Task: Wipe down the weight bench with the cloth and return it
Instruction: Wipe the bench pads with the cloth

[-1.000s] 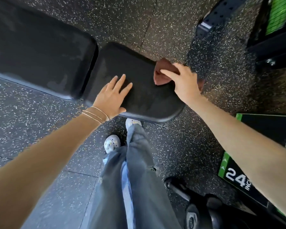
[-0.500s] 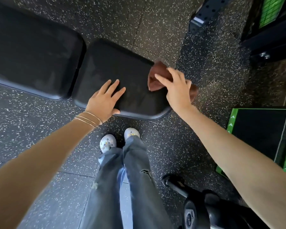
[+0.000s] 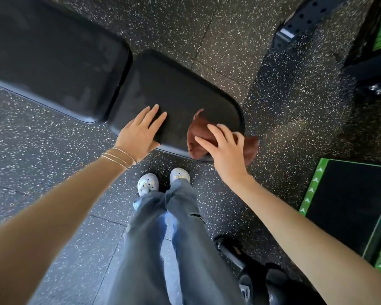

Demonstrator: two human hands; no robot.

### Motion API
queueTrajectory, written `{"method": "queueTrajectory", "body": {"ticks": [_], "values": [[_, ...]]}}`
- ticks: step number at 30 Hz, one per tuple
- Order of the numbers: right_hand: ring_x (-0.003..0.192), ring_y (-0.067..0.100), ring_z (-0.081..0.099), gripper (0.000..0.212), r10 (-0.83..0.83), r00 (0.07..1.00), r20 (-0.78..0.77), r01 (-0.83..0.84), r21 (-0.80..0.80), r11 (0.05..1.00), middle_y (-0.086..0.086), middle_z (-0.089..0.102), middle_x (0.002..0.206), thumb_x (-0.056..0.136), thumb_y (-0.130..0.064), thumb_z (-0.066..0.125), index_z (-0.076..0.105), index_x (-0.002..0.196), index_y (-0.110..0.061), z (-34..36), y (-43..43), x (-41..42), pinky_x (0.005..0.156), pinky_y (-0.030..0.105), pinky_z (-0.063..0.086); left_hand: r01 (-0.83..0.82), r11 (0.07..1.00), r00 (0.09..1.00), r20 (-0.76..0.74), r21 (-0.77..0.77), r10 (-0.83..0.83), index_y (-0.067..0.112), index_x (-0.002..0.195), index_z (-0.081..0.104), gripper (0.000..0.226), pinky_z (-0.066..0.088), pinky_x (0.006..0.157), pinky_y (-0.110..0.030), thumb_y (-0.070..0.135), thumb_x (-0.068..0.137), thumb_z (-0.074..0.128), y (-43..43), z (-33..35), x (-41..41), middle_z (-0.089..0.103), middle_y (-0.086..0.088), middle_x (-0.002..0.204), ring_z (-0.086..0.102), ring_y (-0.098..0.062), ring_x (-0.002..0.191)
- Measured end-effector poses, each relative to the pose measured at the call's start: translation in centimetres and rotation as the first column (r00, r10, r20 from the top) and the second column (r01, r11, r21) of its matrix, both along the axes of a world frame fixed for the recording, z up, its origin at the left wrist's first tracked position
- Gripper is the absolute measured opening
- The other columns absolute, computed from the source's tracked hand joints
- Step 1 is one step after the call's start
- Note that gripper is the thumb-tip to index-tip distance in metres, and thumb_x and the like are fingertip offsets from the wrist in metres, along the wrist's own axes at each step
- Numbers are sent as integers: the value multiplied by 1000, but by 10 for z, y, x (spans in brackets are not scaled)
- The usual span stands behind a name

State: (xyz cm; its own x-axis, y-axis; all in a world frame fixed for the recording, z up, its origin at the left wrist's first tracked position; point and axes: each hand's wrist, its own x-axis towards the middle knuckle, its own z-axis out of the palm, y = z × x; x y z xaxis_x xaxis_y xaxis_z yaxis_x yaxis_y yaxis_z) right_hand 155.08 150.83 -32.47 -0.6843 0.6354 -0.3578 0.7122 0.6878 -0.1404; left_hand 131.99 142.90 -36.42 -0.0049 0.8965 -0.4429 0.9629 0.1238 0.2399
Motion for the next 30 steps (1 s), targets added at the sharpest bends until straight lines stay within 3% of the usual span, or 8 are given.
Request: {"method": "queueTrajectory", "body": {"ticks": [4,7,10,15,19,26,28,30], "values": [[137,24,24,48,6,1000,20,-6,2,1000,2,31,150,90,-12,43,51,130,-38,-12,61,-63,101,47,21,-174,983,984,-37,-60,172,9,150,11,81,29,112,-41,33,89,58,-12,-4,-18,8,-9,159,13,-23,145],[135,26,28,48,-23,1000,5,23,31,999,3,34,148,91,-12,39,53,129,-38,-20,73,-92,99,46,22,-166,985,986,-37,-56,164,7,150,12,82,30,111,-40,37,89,59,-14,-9,-26,12,-9,158,16,-24,144],[133,28,36,56,40,999,-13,-39,32,999,5,41,144,85,-15,24,57,125,-34,-17,44,-65,97,45,26,-127,991,992,-26,-46,125,5,149,17,82,28,111,-40,36,87,60,-14,-12,-31,16,-11,157,20,-26,142],[123,31,50,51,101,994,-52,-96,82,992,8,55,134,77,-9,41,65,116,-30,-11,-23,-11,92,49,37,-32,999,997,-63,35,34,12,146,30,74,25,112,-42,34,85,64,-22,-16,-50,24,-14,154,28,-30,139],[126,31,46,64,40,999,-28,-38,60,997,8,51,137,66,5,65,63,119,-30,-14,-21,-39,93,48,34,-22,998,998,-51,52,25,16,147,29,73,19,115,-44,39,85,62,-26,-21,-69,23,-14,155,23,-28,142],[134,26,29,55,-161,987,14,158,126,979,2,35,148,88,-4,45,52,130,-39,-43,61,-185,98,46,25,-1,999,993,-121,39,5,9,148,24,82,14,116,-47,31,82,67,-36,-33,-142,19,-11,157,16,-27,145],[135,26,28,52,-295,956,-3,291,173,941,3,34,148,90,-7,44,50,131,-39,-52,53,-208,102,47,23,41,999,992,-124,33,-37,10,147,25,86,14,115,-50,31,78,71,-34,-37,-165,20,-10,156,17,-28,145],[137,26,27,54,-312,950,4,304,206,930,4,33,149,89,-6,39,48,133,-36,-57,27,-212,105,47,20,89,995,989,-124,43,-83,11,147,26,88,14,115,-51,31,76,73,-26,-39,-183,21,-9,157,17,-28,145]]}}
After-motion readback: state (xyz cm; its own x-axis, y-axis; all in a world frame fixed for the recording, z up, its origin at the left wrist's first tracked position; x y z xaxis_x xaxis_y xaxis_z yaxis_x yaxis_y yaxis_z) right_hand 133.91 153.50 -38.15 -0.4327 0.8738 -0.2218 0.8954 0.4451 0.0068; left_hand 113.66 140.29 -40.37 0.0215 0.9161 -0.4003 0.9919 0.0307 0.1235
